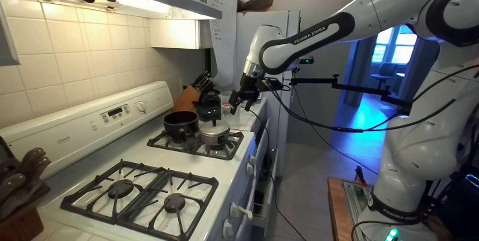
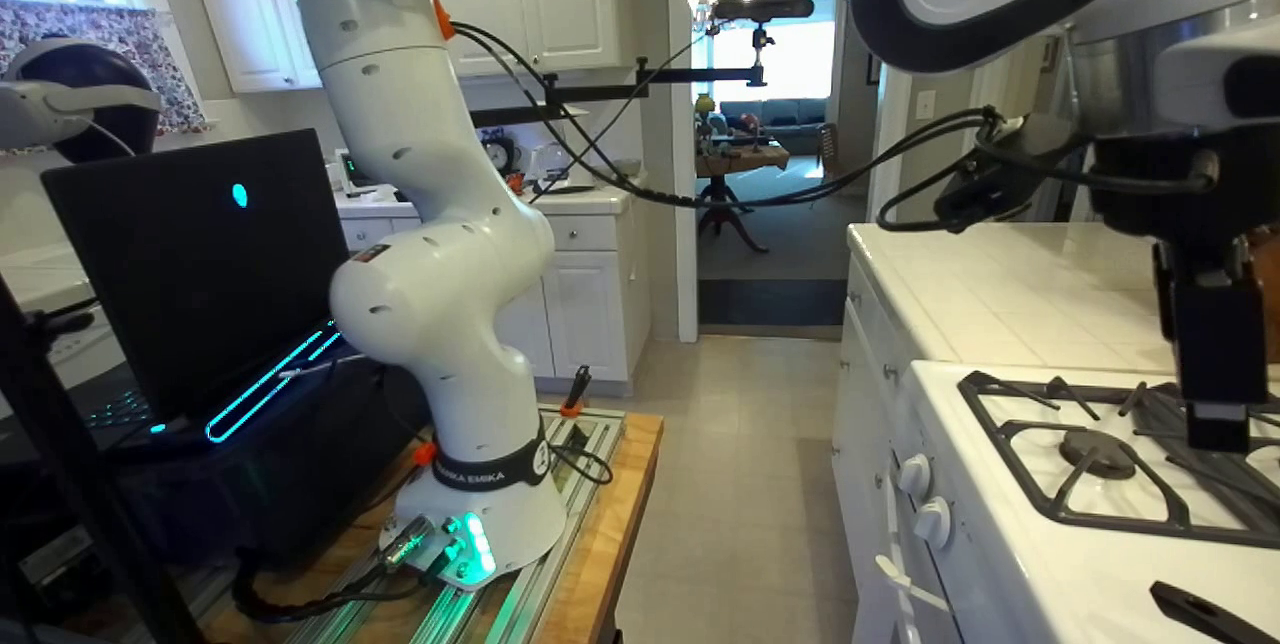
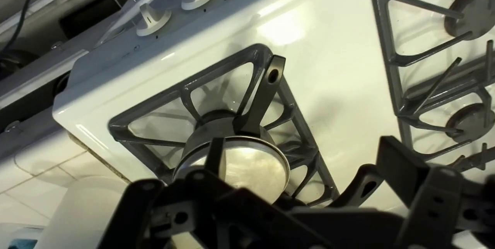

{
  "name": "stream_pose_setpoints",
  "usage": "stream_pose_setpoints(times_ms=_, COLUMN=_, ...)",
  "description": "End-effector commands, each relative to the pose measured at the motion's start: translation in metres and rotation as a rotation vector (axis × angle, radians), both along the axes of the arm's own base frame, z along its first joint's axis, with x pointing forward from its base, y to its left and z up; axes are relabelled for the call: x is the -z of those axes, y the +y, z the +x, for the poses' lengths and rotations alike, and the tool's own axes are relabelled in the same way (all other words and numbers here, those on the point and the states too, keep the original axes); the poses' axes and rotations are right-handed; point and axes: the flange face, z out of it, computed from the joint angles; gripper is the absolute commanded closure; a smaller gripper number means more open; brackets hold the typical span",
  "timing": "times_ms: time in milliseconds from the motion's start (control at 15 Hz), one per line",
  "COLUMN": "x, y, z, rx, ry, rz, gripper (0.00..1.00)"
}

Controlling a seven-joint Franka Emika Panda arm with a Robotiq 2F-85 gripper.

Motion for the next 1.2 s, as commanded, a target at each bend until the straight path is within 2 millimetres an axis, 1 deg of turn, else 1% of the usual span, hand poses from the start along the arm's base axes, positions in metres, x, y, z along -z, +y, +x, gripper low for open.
stream_pose_setpoints(times_ms=0, x=0.006, y=-0.008, z=0.027, rx=-0.084, ry=0.016, rz=-0.071, gripper=0.0)
stream_pose_setpoints(times_ms=200, x=0.013, y=-0.012, z=0.044, rx=-0.136, ry=0.026, rz=-0.12, gripper=0.0)
stream_pose_setpoints(times_ms=400, x=0.016, y=-0.02, z=0.058, rx=-0.161, ry=0.022, rz=-0.122, gripper=0.0)
stream_pose_setpoints(times_ms=600, x=0.021, y=-0.036, z=0.07, rx=-0.181, ry=-0.004, rz=-0.151, gripper=0.0)
stream_pose_setpoints(times_ms=933, x=0.031, y=-0.062, z=0.081, rx=-0.152, ry=-0.048, rz=-0.164, gripper=0.0)
stream_pose_setpoints(times_ms=1133, x=0.037, y=-0.072, z=0.089, rx=-0.156, ry=-0.07, rz=-0.165, gripper=0.0)
